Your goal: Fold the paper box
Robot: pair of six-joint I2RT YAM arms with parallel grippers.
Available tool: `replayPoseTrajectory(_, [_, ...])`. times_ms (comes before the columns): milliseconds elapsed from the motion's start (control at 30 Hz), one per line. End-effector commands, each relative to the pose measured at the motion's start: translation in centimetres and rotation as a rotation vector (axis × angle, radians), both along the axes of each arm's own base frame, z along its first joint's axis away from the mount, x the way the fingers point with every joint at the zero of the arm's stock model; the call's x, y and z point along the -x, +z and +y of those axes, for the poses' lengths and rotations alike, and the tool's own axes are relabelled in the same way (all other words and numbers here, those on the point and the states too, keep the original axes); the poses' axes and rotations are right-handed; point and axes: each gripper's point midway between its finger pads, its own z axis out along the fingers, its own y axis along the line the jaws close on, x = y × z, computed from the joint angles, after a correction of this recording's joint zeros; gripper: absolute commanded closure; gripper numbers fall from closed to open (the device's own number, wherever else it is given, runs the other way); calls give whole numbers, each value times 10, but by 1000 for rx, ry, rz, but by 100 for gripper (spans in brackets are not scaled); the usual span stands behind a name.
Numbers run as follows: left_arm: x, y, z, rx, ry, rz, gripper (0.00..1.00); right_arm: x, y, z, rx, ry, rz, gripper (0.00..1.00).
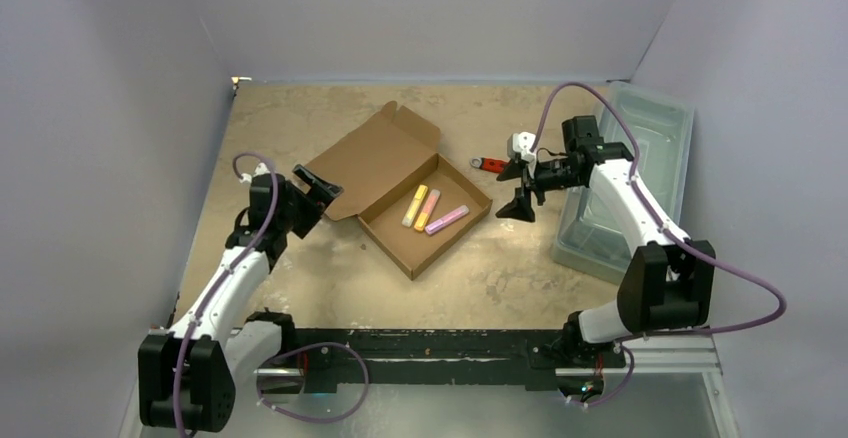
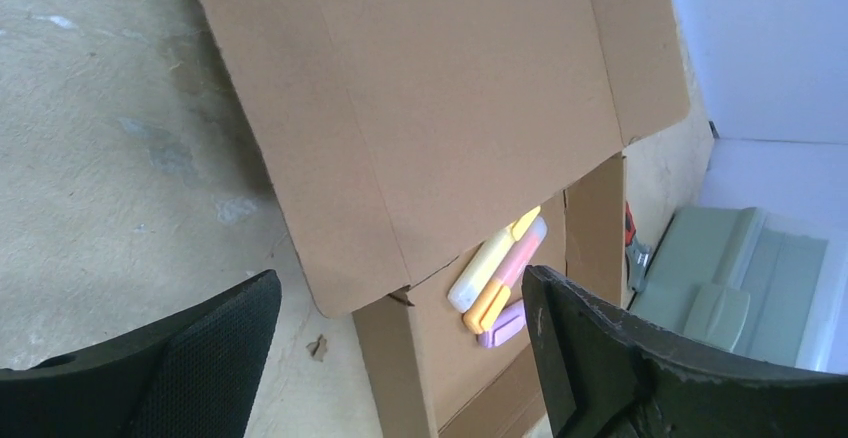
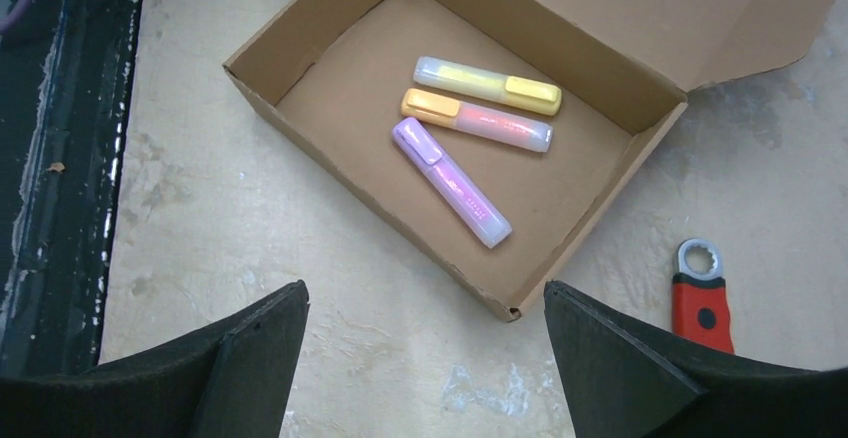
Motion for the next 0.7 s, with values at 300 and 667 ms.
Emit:
replayPoseTrajectory(300, [-30, -28, 38, 146, 91, -35, 17, -14, -2, -4, 73, -76, 88, 10])
replayPoseTrajectory(667, [-63, -45, 30, 256, 45, -75, 37, -21, -11, 5, 73, -56, 124, 11])
